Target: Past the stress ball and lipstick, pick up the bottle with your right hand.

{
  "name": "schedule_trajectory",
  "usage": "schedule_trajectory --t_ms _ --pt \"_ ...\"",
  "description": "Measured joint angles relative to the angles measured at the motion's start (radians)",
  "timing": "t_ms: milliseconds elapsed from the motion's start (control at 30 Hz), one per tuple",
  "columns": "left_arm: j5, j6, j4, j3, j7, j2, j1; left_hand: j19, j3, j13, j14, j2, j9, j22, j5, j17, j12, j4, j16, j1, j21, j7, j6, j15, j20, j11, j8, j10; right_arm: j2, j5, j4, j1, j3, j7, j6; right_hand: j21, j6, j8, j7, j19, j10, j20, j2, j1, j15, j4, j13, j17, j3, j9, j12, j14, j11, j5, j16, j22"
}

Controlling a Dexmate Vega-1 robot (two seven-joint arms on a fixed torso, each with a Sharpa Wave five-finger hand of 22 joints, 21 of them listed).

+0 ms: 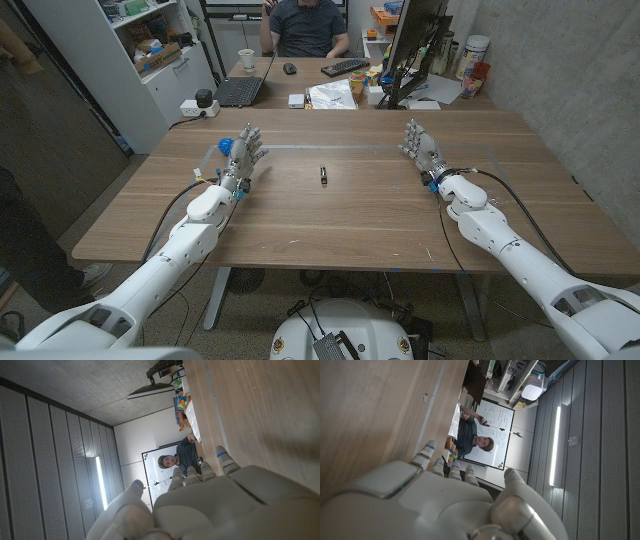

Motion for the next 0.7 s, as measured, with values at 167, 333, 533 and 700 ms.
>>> schedule_trajectory --t_ms 167,333,533,700 --pt "-0.029 0.002 -0.001 -0.013 0.001 0.017 0.021 0.0 0.0 0.0 0.0 0.0 0.005 0.003 0.0 0.0 0.0 0.0 0.0 0.0 0.0 0.0 0.0 0.0 0.0 0.0 0.0 0.0 0.004 -0.004 0.024 0.042 -0.029 0.017 -0.014 0.0 0.0 0.0 0.0 0.0 0.0 0.0 0.0 0.0 0.0 0.0 0.0 0.0 0.0 0.0 0.0 0.0 0.0 0.0 0.0 0.0" --pt "-0.041 0.002 -0.006 -0.015 0.003 0.025 0.03 0.0 0.0 0.0 0.0 0.0 0.005 0.003 0.0 0.0 0.0 0.0 0.0 0.0 0.0 0.0 0.0 0.0 0.0 0.0 0.0 0.0 -0.007 -0.029 0.016 0.051 -0.044 -0.005 -0.013 0.0 0.0 0.0 0.0 0.009 0.0 0.009 -0.011 0.011 0.002 -0.004 0.0 0.0 0.004 0.0 0.0 0.002 0.0 0.0 0.0 0.0" --pt "-0.056 0.002 -0.01 -0.014 0.003 0.036 0.037 0.0 0.0 0.0 0.0 0.0 0.005 0.003 0.0 0.0 0.0 0.0 0.0 0.0 0.0 0.0 0.0 0.0 0.0 0.0 0.0 0.0 -0.032 -0.068 -0.014 0.056 -0.057 -0.05 0.003 0.008 0.008 0.008 0.008 0.018 0.019 0.01 -0.021 0.021 0.004 -0.018 0.0 0.0 0.004 0.0 0.008 0.019 0.011 0.0 0.007 0.0" --pt "-0.06 0.002 -0.01 -0.009 -0.001 0.041 0.038 0.0 0.0 0.0 0.0 0.0 0.005 0.002 0.0 0.0 0.0 0.0 0.0 0.0 0.0 0.0 0.0 0.0 0.0 0.0 0.0 0.0 -0.056 -0.1 -0.049 0.056 -0.061 -0.09 0.01 0.014 0.026 0.014 0.011 0.046 0.039 0.016 -0.038 0.038 0.001 -0.035 0.0 -0.003 0.0 0.0 0.016 0.049 0.005 0.0 0.014 0.0"
